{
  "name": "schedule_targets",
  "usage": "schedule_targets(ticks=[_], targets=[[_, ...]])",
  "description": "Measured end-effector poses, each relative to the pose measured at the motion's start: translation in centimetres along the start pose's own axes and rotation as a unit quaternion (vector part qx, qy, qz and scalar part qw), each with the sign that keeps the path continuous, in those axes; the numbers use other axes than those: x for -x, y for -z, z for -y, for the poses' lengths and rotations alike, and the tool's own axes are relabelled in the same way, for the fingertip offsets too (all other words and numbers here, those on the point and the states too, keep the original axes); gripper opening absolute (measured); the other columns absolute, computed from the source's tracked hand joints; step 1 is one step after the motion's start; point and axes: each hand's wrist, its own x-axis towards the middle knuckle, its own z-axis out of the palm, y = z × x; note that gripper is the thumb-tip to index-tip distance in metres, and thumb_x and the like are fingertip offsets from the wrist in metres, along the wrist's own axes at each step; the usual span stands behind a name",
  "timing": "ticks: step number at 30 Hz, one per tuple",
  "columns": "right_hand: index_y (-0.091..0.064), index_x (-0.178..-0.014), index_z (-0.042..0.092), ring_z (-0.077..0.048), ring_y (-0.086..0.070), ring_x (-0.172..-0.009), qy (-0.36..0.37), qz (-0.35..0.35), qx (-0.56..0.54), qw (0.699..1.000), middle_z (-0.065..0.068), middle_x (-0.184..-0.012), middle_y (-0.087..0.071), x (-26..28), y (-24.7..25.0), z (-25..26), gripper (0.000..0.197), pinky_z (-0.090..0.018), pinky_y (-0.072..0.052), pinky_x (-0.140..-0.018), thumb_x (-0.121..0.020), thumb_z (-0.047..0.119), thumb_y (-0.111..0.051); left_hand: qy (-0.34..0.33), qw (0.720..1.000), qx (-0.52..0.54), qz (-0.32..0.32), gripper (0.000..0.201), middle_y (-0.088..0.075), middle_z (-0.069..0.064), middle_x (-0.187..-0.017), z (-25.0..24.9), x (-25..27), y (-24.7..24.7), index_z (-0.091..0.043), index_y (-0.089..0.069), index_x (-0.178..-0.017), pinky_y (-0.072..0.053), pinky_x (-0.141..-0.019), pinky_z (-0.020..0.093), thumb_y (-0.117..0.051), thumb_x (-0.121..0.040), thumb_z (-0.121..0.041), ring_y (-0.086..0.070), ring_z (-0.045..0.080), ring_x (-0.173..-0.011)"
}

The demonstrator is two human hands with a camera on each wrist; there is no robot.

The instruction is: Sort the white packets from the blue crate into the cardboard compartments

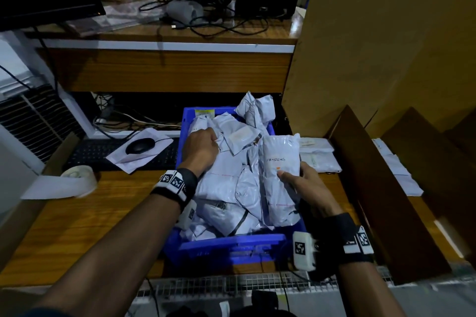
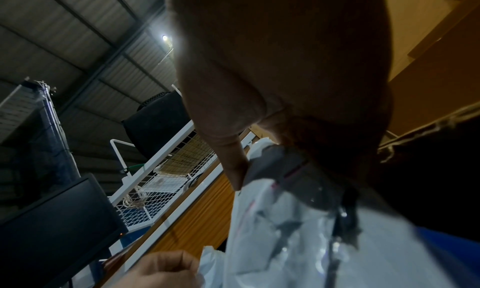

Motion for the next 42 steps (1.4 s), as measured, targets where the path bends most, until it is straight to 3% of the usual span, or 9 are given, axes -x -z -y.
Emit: schedule_targets(ticks=[6, 13, 16, 21, 26, 30, 35, 38, 42], targets=[[-0.066, -0.122, 0.02, -0.025, -0.075, -0.105, 0.008, 0.014, -0.008, 1.0, -0.003, -0.112, -0.079, -1.1, -0.4, 1.1, 0.034, -0.052, -0.061, -0.097, -0.093, 0.029, -0.081, -0.185, 0.976, 0.104, -0.053, 0.01, -0.064, -0.004, -0.095, -1.8, 3.5, 1.5, -0.025, -0.065, -0.094, -0.05, -0.077, 0.036, -0.062, -0.093, -0.015, -0.06, 0.021, -0.09], [-0.064, -0.13, 0.012, -0.022, -0.075, -0.107, 0.033, 0.005, -0.052, 0.998, -0.005, -0.115, -0.078, -1.2, -0.9, 2.1, 0.036, -0.035, -0.061, -0.088, -0.097, 0.018, -0.077, -0.307, 0.922, 0.032, 0.235, 0.014, -0.055, -0.016, -0.113, -1.8, 8.2, 3.7, -0.034, -0.067, -0.094, -0.042, -0.1, 0.038, -0.064, -0.093, -0.047, -0.046, 0.012, -0.116], [-0.063, -0.131, 0.011, -0.02, -0.075, -0.105, 0.033, -0.006, -0.059, 0.998, -0.005, -0.115, -0.078, -1.3, -0.9, 1.8, 0.037, -0.029, -0.06, -0.08, -0.097, 0.017, -0.076, -0.271, 0.924, 0.057, 0.264, 0.005, -0.062, -0.016, -0.114, -1.2, 9.0, 3.8, -0.034, -0.071, -0.099, -0.046, -0.103, 0.041, -0.067, -0.098, -0.037, -0.053, 0.008, -0.115], [-0.064, -0.131, 0.012, -0.022, -0.075, -0.107, 0.028, -0.001, -0.065, 0.998, -0.007, -0.118, -0.077, -0.8, -1.3, 1.2, 0.037, -0.036, -0.062, -0.088, -0.096, 0.018, -0.077, -0.046, 0.994, 0.1, 0.028, 0.045, -0.055, -0.001, -0.124, 0.0, 8.0, 3.2, -0.02, -0.059, -0.126, -0.047, -0.089, 0.03, -0.081, -0.091, -0.036, -0.062, 0.022, -0.113], [-0.064, -0.128, 0.016, -0.023, -0.075, -0.105, 0.023, 0.004, -0.041, 0.999, -0.005, -0.114, -0.078, -0.3, -1.5, 0.9, 0.037, -0.04, -0.062, -0.086, -0.096, 0.026, -0.078, 0.144, 0.967, 0.08, 0.196, 0.12, -0.053, 0.015, -0.152, 0.3, 7.3, 1.7, -0.015, -0.019, -0.164, -0.055, -0.089, 0.035, -0.088, -0.077, -0.06, -0.061, 0.035, -0.129], [-0.063, -0.129, 0.017, -0.024, -0.075, -0.106, 0.018, 0.009, -0.04, 0.999, -0.004, -0.115, -0.078, -0.1, -1.2, 0.8, 0.038, -0.039, -0.063, -0.084, -0.096, 0.027, -0.078, 0.206, 0.913, 0.283, 0.208, 0.061, -0.069, 0.01, -0.118, -0.2, 7.8, 2.3, -0.014, -0.049, -0.136, -0.051, -0.056, 0.023, -0.087, -0.089, -0.023, -0.066, 0.019, -0.08], [-0.064, -0.133, 0.016, -0.018, -0.076, -0.106, 0.035, 0.02, -0.054, 0.998, 0.001, -0.115, -0.079, 0.6, -1.2, 1.2, 0.041, -0.035, -0.063, -0.084, -0.096, 0.026, -0.078, 0.195, 0.857, 0.413, 0.238, 0.024, -0.08, 0.007, -0.103, 0.0, 8.3, 3.9, -0.006, -0.07, -0.122, -0.06, -0.067, 0.031, -0.073, -0.099, -0.009, -0.074, 0.012, -0.075], [-0.061, -0.137, 0.019, -0.021, -0.074, -0.114, 0.065, 0.044, -0.095, 0.992, -0.001, -0.123, -0.077, 2.0, -1.1, 2.3, 0.042, -0.047, -0.059, -0.099, -0.097, 0.024, -0.076, 0.139, 0.858, 0.434, 0.239, 0.027, -0.081, 0.005, -0.104, -0.1, 8.5, 5.6, -0.011, -0.068, -0.127, -0.058, -0.06, 0.027, -0.07, -0.101, -0.009, -0.077, 0.013, -0.08], [-0.06, -0.138, 0.021, -0.024, -0.072, -0.118, 0.17, 0.081, -0.105, 0.976, -0.003, -0.128, -0.074, 5.2, -1.1, 5.8, 0.043, -0.045, -0.059, -0.096, -0.098, 0.022, -0.076, -0.009, 0.905, 0.346, 0.246, 0.026, -0.079, 0.004, -0.113, -0.6, 8.3, 8.6, -0.012, -0.073, -0.125, -0.056, -0.073, 0.022, -0.074, -0.099, -0.012, -0.074, 0.006, -0.088]])
